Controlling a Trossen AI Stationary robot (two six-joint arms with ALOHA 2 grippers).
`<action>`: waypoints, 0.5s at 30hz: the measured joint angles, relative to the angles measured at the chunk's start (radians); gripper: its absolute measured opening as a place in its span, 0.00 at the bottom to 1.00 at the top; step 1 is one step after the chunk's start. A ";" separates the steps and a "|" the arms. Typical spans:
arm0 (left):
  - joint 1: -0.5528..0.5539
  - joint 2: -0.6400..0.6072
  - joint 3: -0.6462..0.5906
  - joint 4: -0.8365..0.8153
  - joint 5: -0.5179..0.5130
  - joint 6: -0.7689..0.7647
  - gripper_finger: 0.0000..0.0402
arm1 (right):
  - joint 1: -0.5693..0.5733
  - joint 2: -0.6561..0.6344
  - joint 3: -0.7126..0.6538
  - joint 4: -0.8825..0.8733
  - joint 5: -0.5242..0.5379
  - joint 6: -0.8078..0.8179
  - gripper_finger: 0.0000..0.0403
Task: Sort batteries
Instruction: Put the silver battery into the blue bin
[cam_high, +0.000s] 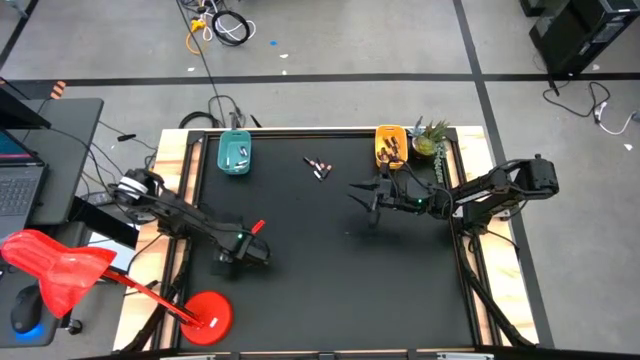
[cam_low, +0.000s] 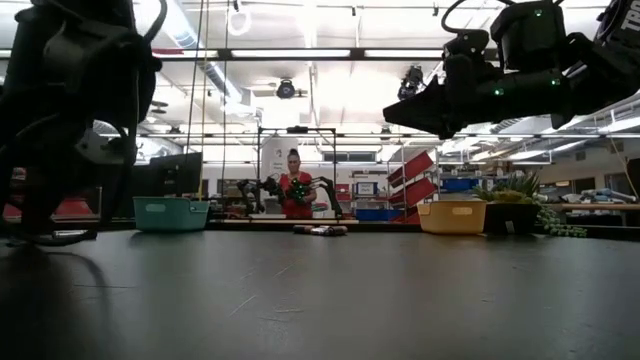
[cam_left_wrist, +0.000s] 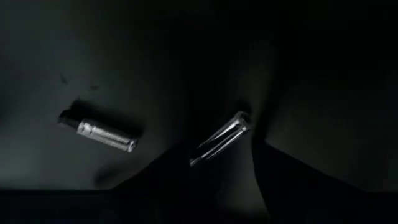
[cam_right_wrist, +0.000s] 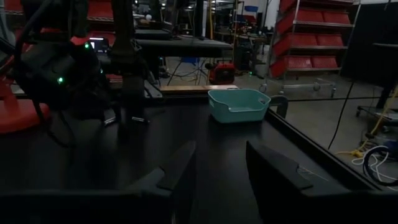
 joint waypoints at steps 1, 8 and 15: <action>0.000 0.008 0.001 0.008 0.009 0.011 0.45 | 0.000 0.000 0.000 0.000 0.000 0.000 0.37; 0.003 0.031 0.002 0.031 0.041 0.094 0.40 | 0.000 0.000 0.000 0.000 0.000 0.000 0.37; 0.003 0.032 0.002 0.040 0.054 0.141 0.22 | 0.000 0.000 0.000 0.000 0.000 -0.006 0.37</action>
